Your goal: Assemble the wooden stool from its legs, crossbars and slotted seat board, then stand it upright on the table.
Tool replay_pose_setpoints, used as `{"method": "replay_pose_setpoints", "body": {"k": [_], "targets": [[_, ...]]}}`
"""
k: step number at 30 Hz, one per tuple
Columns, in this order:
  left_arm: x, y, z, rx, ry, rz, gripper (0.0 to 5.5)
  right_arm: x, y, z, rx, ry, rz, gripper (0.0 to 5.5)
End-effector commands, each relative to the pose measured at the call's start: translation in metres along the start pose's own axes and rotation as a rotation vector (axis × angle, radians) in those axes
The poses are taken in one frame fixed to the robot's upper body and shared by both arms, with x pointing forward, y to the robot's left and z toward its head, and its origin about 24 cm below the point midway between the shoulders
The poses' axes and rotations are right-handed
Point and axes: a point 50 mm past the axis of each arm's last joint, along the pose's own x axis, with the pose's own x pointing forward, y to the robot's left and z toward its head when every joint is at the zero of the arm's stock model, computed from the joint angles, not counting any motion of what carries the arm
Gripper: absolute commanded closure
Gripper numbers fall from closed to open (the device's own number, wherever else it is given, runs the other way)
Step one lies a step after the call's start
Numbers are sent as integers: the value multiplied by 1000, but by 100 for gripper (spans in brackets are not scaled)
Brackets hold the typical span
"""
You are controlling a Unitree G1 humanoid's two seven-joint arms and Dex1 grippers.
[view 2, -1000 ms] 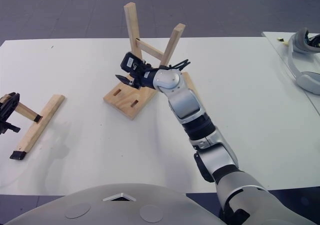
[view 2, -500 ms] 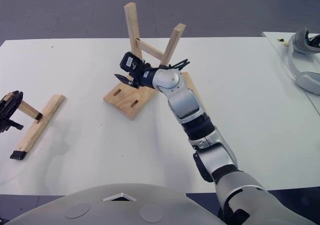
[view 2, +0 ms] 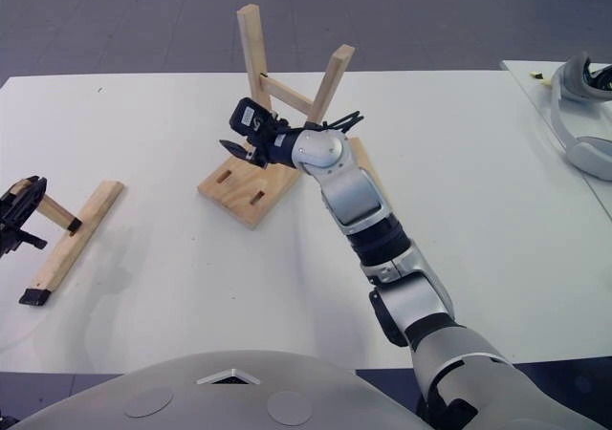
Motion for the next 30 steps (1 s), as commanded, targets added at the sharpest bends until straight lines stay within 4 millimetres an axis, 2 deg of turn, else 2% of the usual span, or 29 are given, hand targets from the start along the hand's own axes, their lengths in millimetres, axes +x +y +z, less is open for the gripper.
{"method": "replay_pose_setpoints", "body": {"k": [1, 9, 14, 20, 23, 25, 30], "targets": [[-1, -4, -1, 5, 0, -4, 509, -1, -8, 8, -31, -13, -16, 290], [-11, -6, -4, 7, 19, 29, 509, -1, -7, 8, -33, -9, -14, 290], [-16, -5, -13, -12, 20, 92, 509, -1, -7, 9, -33, -14, -14, 290], [-34, -20, -55, -195, 35, 220, 509, -1, -9, 10, -36, -20, -18, 290], [-44, -28, -80, -274, 212, 185, 509, -1, -9, 11, -37, -20, -19, 290], [-46, -30, -90, -289, 332, 143, 509, -1, -9, 11, -35, -20, -20, 290], [-41, -15, -91, -255, 542, 100, 509, 1, -6, 11, -23, -23, -26, 290]]}}
